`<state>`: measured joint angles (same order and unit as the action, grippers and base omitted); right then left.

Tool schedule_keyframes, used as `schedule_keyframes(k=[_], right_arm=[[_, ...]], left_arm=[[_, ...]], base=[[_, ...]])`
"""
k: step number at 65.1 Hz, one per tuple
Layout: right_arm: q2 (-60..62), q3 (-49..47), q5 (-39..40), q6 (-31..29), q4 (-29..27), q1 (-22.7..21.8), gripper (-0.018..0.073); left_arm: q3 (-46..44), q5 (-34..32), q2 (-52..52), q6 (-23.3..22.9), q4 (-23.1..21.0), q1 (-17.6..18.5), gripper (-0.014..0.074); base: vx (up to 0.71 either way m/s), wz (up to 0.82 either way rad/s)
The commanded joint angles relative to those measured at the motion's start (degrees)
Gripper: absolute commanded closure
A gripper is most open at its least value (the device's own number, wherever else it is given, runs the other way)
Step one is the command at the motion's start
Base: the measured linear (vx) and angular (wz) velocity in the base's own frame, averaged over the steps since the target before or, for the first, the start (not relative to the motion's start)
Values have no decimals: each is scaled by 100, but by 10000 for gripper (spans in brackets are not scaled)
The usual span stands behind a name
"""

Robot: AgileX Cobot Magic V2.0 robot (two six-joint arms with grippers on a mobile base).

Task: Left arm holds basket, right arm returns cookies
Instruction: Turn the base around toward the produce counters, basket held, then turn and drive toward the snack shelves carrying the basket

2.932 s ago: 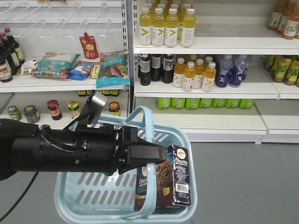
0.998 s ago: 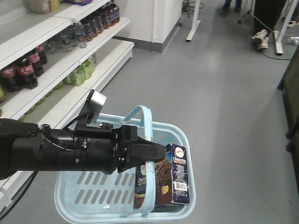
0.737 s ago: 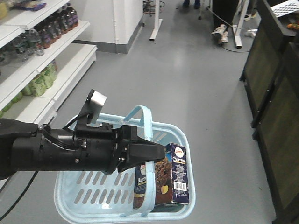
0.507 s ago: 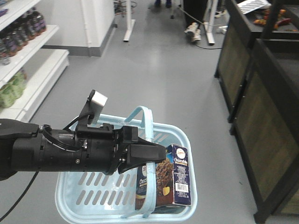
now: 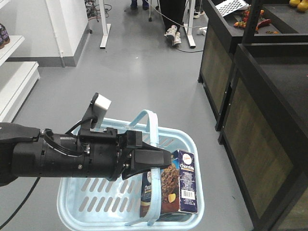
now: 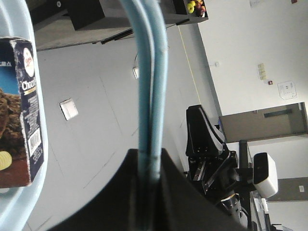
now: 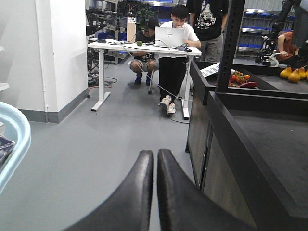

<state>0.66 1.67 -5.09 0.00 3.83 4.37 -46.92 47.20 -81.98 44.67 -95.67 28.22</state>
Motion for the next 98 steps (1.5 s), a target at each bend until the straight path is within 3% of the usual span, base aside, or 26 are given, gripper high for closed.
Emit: schedule_keyframes(k=[1,98], right_arm=[[71,97,429,0,46,-38,570],[71,97,429,0,46,-38,570]], left_arm=[[-188,292,238,73,-628,27,599],[-188,287,238,73,-628,27,599]], base=[[28,-2],[30,-2]])
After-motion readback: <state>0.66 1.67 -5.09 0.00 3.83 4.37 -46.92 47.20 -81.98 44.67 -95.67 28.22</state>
